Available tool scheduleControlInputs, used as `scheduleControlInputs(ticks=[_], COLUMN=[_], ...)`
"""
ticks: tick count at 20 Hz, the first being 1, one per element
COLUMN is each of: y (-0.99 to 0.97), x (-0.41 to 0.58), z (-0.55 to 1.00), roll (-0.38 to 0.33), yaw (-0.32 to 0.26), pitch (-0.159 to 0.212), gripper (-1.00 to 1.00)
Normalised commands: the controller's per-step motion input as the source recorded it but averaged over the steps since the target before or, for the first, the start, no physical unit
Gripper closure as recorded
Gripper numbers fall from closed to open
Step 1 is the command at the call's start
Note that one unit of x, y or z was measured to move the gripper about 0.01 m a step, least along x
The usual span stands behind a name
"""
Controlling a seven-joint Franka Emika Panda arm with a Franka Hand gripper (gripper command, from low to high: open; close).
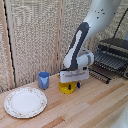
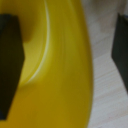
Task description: Please reach out your grabber to the yellow dish. Tenderly grip the yellow dish using your grabber. Set the yellow dish on the baking sheet. Posit your grabber on the rim of the baking sheet carrying the yellow dish. Mindfully slide the baking sheet with the yellow dish into the oven. Let go of your grabber's hold on the baking sheet's edge when it is entirely in the oven.
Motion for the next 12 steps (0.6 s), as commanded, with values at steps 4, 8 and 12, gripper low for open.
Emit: scheduleControlInputs(ticks=[4, 8, 12], y=[0.07, -0.06, -0.15], x=[0.016, 0.222, 0.314], z=[0.0, 0.22, 0.57], roll=[-0.008, 0.0, 0.0], yaw=[-0.024, -0.078, -0.105], pitch=[-0.002, 0.013, 0.044], gripper=[1.0, 1.0, 1.0])
